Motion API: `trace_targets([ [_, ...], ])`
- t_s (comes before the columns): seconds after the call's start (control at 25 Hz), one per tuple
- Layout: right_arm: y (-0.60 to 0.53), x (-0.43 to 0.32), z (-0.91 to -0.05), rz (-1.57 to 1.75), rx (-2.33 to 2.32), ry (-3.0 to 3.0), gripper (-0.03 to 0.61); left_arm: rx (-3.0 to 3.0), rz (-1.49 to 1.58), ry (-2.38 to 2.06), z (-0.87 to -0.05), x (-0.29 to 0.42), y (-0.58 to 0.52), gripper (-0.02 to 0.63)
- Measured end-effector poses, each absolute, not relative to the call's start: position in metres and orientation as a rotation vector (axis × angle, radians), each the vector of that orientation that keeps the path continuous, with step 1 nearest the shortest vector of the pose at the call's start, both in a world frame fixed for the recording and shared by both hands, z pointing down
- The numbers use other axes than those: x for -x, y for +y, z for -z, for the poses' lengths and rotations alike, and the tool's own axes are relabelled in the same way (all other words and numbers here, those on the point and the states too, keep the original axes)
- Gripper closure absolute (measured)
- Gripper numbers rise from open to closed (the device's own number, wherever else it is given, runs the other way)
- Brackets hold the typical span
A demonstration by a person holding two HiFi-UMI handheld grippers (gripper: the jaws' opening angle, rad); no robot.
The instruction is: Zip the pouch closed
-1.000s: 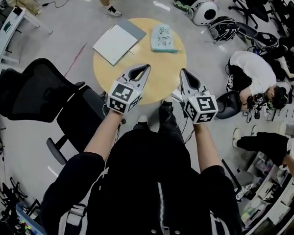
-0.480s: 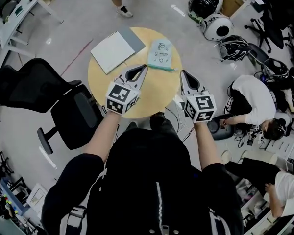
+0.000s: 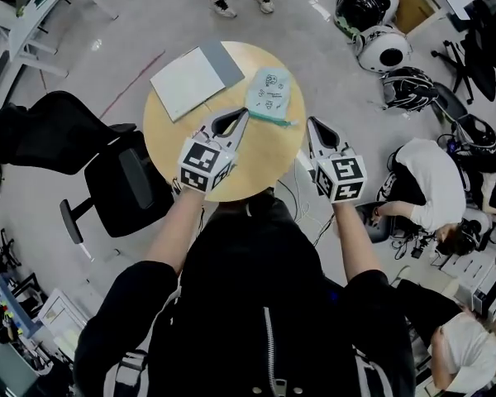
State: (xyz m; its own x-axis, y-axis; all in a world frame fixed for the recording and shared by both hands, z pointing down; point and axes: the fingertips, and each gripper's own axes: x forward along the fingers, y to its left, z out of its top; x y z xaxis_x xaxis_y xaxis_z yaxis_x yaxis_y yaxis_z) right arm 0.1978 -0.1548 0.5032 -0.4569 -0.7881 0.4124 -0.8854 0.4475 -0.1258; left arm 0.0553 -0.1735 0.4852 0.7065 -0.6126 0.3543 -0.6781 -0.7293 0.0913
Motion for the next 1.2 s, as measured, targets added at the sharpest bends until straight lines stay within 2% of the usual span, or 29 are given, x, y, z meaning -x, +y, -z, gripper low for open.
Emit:
trace_targets([
  [0.52,-0.158,-0.210,-0.612,-0.479,-1.153,-2.269,0.572,-2.609,-0.543,-1.004,-0.537,-0.057,-0.185,0.615],
  [0.84,-0.160,-0.211,-0.678,-0.399,-0.892,-2.154,0.472,-2.535,-0.574,-1.064,-0.553,-0.045,-0.182,0.615],
  [1.2,-0.172,-0.200,-0.730,0.016,-0.437,-2.020,0.436,-2.426,-0.607,-1.161,-0.570,-0.012,-0.166,0.615],
])
